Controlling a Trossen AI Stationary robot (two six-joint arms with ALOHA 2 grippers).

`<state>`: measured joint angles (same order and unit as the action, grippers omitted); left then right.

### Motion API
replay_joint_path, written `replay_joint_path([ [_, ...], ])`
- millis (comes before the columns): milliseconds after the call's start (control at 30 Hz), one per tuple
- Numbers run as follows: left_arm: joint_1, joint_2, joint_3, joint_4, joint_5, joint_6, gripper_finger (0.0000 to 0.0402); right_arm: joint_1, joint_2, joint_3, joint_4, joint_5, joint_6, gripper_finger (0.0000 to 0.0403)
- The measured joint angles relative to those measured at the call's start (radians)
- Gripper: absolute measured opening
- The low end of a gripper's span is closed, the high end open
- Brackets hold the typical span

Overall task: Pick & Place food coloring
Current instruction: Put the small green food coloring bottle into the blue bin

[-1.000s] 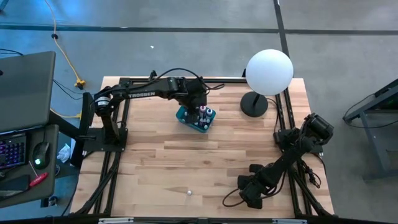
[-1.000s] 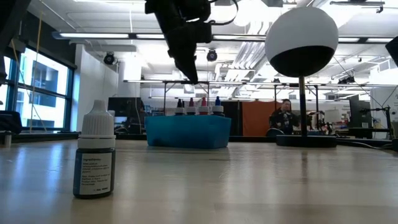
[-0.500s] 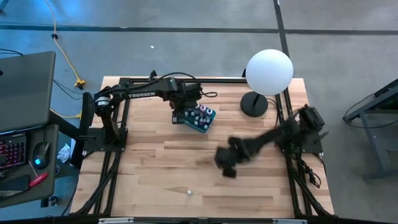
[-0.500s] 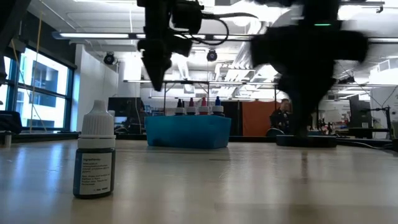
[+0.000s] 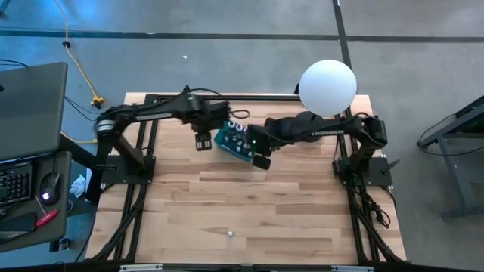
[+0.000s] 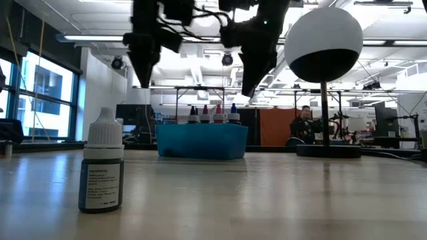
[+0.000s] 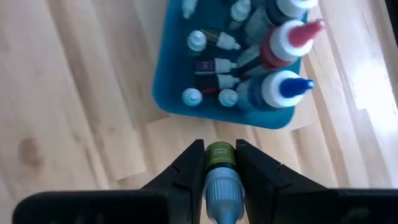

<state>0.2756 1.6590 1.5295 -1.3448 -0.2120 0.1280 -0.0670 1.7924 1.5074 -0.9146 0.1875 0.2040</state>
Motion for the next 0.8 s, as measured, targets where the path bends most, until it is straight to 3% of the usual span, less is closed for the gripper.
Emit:
replay_joint_path([
  [167,0.000,-0.233,-0.292,0.239,-0.029,-0.092,0.0172,-0.042,0.031,-0.001,0.051,-0.011,-0.038,0.0076],
  [300,-0.001,-0.390,-0.525,0.409,0.080,-0.195,0.0172,-0.066,0.102,0.012,0.131,-0.096,-0.086,0.0076],
  [433,-0.001,-0.492,-0.702,0.576,0.167,-0.297,0.0172,-0.072,0.186,0.078,0.131,-0.075,-0.170,0.0076],
  [567,-0.001,-0.530,-0.808,0.673,0.229,-0.341,0.0172,-0.085,0.261,0.145,0.133,-0.075,-0.212,0.0076],
  [800,-0.001,-0.530,-0.866,0.738,0.229,-0.346,0.0172,-0.099,0.322,0.161,0.135,-0.125,-0.321,0.0091],
])
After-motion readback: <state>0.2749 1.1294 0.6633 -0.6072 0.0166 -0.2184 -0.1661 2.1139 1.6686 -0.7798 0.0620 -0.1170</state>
